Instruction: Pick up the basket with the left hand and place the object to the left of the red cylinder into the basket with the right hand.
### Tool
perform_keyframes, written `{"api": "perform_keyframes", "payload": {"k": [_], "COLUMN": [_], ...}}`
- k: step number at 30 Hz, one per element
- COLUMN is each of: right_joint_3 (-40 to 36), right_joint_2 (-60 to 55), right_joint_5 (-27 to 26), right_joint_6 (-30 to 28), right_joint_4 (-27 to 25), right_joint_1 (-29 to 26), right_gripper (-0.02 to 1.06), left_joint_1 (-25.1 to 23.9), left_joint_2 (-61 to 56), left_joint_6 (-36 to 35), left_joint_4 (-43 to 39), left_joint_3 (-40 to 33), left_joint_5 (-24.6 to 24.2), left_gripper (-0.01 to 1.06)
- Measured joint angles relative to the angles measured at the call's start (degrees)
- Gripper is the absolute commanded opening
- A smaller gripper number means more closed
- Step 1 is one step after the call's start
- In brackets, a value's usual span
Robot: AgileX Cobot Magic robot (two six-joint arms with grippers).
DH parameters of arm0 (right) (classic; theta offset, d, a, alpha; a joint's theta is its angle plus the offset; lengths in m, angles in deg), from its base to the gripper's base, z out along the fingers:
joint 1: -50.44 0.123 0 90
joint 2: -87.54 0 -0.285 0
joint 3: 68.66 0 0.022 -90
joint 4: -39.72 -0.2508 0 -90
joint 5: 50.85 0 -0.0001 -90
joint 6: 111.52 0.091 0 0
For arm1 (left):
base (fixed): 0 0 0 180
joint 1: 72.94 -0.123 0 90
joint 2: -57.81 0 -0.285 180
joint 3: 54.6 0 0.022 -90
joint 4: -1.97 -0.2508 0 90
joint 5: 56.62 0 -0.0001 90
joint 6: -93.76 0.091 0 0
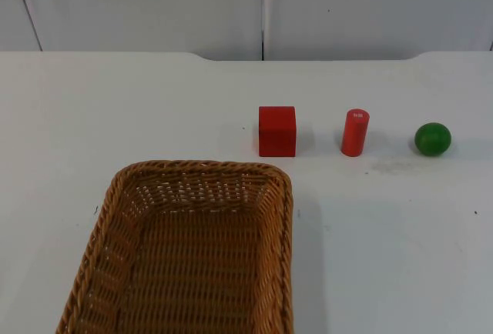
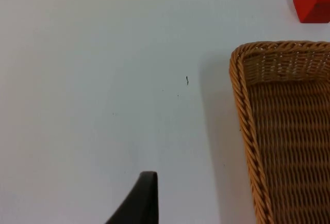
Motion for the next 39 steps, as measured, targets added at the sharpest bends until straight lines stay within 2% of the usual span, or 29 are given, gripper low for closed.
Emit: {"api": "perform_keyframes", "payload": {"k": [4, 7, 10, 19, 31, 39], "right_joint_3": [2.6, 4.6, 5.5, 8.1, 8.1, 8.1], "right_joint_2": [-6.2, -13.3, -16.8, -31.9, -36.9, -36.9], "right_joint_5": [-2.4, -6.7, -8.8, -13.5, -16.2, -16.5], "right_joint_6": [0.0, 0.0, 0.0, 0.0, 0.0, 0.0], "right_joint_4": [0.0, 0.0, 0.0, 0.0, 0.0, -0.7], "right_joint_1": [0.0, 0.0, 0.0, 0.0, 0.0, 0.0], "right_gripper": [1.05, 1.05, 1.05, 1.05, 1.05, 1.05], "left_joint_1": [0.0, 0.0, 0.0, 0.0, 0.0, 0.0], "left_joint_2": [0.0, 0.0, 0.5, 9.7, 26.7, 36.6], "left_joint_6": [0.0, 0.0, 0.0, 1.3, 3.2, 6.1], "left_joint_4": [0.0, 0.0, 0.2, 1.5, 1.5, 3.1], "left_joint_3": [0.0, 0.0, 0.0, 0.0, 0.0, 2.5], "left_joint_5": [0.0, 0.0, -0.1, -0.9, 4.6, 5.4], "left_gripper": [1.05, 1.05, 1.05, 1.05, 1.05, 1.05]}}
